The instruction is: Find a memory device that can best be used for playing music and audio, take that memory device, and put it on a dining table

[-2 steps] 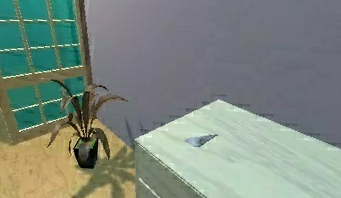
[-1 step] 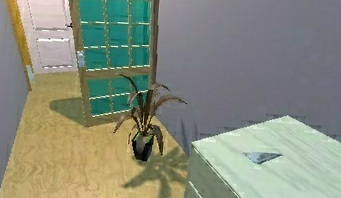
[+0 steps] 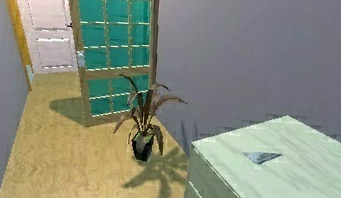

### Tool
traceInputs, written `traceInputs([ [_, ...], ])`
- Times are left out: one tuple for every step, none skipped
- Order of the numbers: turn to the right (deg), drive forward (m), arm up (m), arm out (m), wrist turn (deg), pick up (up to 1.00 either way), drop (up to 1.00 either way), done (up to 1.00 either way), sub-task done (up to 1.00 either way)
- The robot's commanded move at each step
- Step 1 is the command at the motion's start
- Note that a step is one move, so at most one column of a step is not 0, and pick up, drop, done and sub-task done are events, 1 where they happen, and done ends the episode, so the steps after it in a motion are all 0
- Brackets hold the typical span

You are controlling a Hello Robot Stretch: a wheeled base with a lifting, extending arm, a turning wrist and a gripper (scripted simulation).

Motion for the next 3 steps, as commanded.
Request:
traceInputs([
  [0.0, 0.0, 0.38, 0.0, 0.0, 0.0, 0.0, 0.0, 0.0],
  [0.0, 0.0, 0.0, 0.4, 0.0, 0.0, 0.0, 0.0, 0.0],
  [0.0, 0.0, 0.0, 0.0, 45.0, 0.0, 0.0, 0.0, 0.0],
])
